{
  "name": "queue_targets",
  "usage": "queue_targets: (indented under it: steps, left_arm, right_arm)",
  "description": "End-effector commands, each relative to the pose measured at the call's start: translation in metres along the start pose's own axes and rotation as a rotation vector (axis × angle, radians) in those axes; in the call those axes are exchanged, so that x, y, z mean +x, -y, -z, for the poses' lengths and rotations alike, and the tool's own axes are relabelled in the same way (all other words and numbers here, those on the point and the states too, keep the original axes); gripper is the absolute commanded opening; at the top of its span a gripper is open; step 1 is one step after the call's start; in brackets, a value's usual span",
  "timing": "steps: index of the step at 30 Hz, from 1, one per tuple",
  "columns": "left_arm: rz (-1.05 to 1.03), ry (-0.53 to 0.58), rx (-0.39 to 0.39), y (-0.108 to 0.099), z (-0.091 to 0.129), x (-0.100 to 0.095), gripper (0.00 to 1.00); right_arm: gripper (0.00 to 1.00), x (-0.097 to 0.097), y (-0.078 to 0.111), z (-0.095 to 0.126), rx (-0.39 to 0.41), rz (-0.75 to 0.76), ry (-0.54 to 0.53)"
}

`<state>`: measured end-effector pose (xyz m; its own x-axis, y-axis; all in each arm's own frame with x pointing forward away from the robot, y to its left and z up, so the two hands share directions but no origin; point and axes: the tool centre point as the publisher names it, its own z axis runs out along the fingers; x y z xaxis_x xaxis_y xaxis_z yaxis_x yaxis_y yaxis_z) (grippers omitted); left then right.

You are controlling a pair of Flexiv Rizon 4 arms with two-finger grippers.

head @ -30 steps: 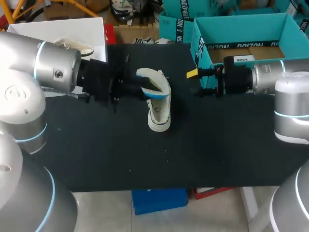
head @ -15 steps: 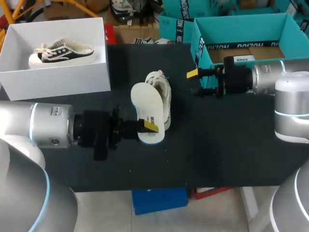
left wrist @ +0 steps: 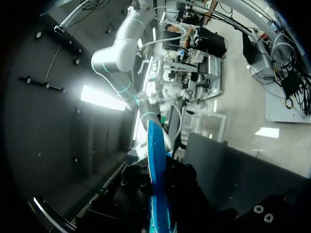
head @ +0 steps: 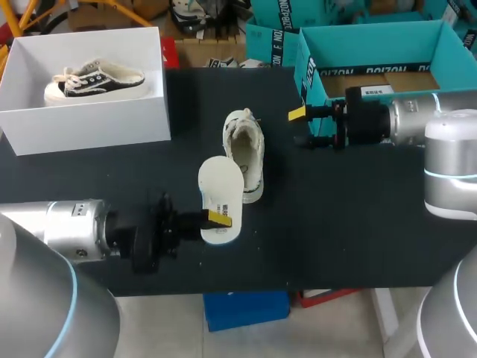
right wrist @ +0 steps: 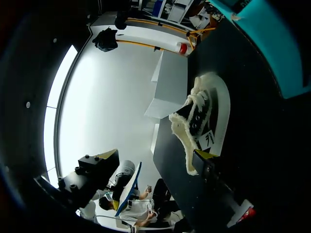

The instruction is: Take the shoe out of the shoebox, open the shoe tongue, remove and reinsert the insole, then place the shoe into the shoebox

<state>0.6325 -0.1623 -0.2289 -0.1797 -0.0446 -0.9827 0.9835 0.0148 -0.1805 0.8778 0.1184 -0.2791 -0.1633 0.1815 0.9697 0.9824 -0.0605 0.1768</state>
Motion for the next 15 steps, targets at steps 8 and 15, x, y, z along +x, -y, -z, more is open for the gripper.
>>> queue_targets:
  steps: [8,15]
  left_arm:
    - [-0.001,-0.009,0.003,-0.005,-0.004,-0.002,0.00]
    - [-0.100,0.007,0.026,0.014,-0.017,0.009,0.00]
  right_arm:
    - [1.00,0.000,0.000,-0.002,-0.002,-0.001,0.001]
    - [1.00,0.000,0.000,-0.002,-0.002,-0.001,0.001]
